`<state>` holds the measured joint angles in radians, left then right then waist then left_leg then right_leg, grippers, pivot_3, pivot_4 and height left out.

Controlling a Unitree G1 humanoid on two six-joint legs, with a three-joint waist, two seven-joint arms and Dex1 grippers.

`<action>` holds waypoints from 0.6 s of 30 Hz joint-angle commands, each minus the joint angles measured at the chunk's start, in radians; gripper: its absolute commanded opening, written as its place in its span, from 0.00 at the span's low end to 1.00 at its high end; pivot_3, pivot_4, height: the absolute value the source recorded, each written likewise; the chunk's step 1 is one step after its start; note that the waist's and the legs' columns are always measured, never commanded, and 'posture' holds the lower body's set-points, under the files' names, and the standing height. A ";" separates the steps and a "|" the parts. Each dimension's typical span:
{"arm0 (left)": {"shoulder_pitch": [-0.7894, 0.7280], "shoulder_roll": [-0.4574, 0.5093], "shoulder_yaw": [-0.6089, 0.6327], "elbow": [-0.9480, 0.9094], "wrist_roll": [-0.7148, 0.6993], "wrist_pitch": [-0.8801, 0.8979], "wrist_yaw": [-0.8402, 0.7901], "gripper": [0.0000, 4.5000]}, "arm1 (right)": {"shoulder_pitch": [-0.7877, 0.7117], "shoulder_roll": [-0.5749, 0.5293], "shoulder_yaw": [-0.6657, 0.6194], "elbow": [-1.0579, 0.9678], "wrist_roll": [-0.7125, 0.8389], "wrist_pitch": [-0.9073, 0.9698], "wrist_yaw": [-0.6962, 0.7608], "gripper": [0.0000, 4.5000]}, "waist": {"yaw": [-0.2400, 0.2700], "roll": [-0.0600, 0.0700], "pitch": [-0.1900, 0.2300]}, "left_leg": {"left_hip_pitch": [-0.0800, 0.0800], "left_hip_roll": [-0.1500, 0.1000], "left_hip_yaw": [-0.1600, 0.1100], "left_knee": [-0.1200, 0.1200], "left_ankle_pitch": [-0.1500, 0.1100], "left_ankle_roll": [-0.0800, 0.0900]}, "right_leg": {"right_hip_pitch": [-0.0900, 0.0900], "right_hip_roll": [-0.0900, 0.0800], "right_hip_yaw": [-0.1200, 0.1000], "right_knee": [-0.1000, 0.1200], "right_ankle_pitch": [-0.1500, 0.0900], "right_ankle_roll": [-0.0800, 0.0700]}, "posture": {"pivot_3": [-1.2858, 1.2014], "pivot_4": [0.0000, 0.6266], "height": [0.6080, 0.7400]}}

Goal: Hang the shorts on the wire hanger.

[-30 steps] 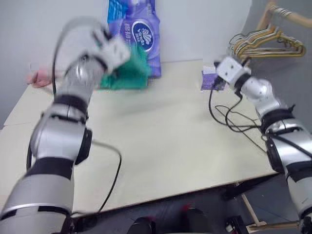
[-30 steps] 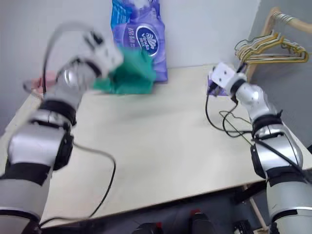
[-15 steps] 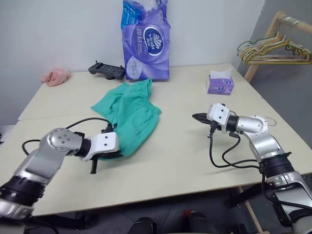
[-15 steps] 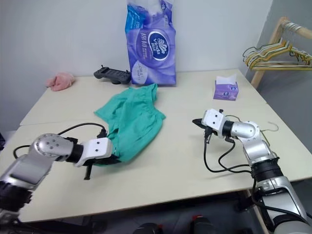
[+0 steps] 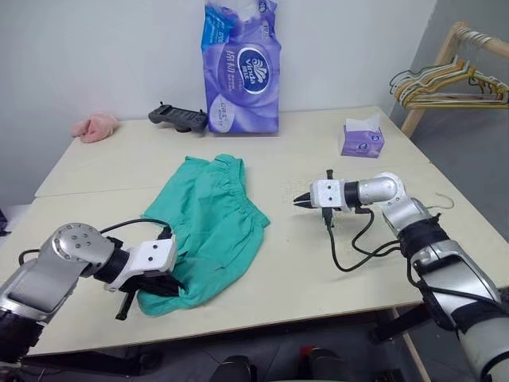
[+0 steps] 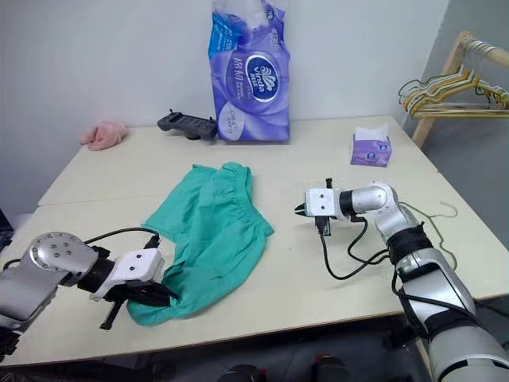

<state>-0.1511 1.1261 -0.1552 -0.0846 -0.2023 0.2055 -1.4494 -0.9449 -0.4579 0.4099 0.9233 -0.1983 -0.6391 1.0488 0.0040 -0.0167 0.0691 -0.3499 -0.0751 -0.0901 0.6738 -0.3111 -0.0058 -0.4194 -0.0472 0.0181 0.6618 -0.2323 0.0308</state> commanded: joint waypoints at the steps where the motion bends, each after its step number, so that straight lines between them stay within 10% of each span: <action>1: 0.007 -0.013 0.012 -0.031 0.010 -0.003 0.027 0.00 | -0.052 0.027 0.045 0.099 -0.113 -0.196 -0.119 0.37 | -0.001 0.000 0.000 | 0.000 0.000 0.000 0.000 0.000 0.000 | 0.000 0.000 0.000 0.000 0.000 0.000 | 0.56 0.07 1.00; 9: 0.035 -0.025 0.031 -0.076 -0.002 0.045 0.066 0.00 | -0.154 0.132 0.163 0.233 -0.384 -0.322 -0.509 0.99 | -0.004 0.000 0.000 | 0.001 0.001 0.000 0.000 -0.001 -0.002 | -0.002 0.002 0.002 0.003 -0.001 -0.001 | 0.58 0.08 1.00; 18: 0.074 -0.015 0.067 -0.115 -0.019 0.084 0.095 0.00 | -0.218 0.200 0.314 0.311 -0.617 -0.289 -0.816 0.99 | 0.008 0.001 0.000 | 0.002 0.001 -0.002 0.000 -0.001 -0.006 | -0.002 0.004 0.002 0.003 -0.001 -0.002 | 0.59 0.08 1.00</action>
<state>-0.0786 1.1007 -0.1233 -0.1675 -0.2024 0.2824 -1.3628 -1.1214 -0.2526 0.7033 1.2241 -0.7775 -0.9375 0.2865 0.0117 -0.0159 0.0696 -0.3482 -0.0742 -0.0925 0.6734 -0.3123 -0.0117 -0.4212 -0.0429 0.0203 0.6648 -0.2334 0.0290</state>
